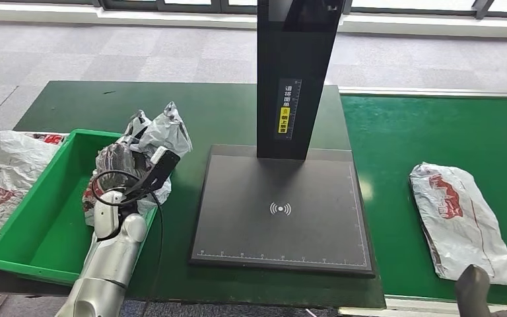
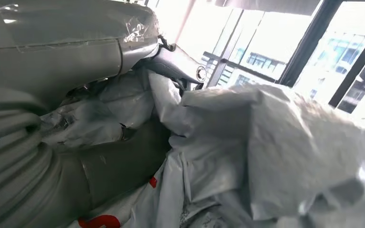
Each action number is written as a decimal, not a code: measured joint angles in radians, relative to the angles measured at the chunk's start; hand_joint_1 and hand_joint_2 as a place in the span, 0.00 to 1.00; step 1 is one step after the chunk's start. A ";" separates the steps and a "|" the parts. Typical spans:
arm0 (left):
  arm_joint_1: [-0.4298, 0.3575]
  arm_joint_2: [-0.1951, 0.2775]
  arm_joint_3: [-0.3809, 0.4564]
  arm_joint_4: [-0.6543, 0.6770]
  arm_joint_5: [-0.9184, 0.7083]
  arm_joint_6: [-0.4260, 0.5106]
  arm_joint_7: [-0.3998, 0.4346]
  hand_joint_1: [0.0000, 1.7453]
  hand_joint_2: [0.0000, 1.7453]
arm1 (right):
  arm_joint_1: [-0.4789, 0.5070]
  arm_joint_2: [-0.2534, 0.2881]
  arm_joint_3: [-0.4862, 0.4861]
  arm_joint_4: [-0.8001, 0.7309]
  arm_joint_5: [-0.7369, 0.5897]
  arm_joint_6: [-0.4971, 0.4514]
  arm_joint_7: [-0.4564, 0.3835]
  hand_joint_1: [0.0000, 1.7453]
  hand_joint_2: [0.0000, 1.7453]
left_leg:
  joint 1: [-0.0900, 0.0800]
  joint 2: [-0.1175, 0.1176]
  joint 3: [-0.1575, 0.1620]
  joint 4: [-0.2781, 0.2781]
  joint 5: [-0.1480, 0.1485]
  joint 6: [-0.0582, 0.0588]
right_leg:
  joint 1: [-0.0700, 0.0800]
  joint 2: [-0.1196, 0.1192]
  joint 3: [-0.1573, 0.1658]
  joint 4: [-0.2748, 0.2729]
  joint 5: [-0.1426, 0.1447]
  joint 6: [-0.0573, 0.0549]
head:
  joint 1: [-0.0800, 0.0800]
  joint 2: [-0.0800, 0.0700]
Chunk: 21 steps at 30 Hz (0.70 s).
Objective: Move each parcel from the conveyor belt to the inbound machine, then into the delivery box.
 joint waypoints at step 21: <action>0.035 0.031 0.016 -0.164 0.130 0.137 -0.098 1.00 1.00 | -0.002 -0.001 0.000 0.009 0.035 0.000 0.000 0.00 1.00 | 0.000 0.000 -0.001 0.000 0.000 0.000 | 0.000 0.000 -0.001 0.000 0.000 0.000 | 0.000 0.000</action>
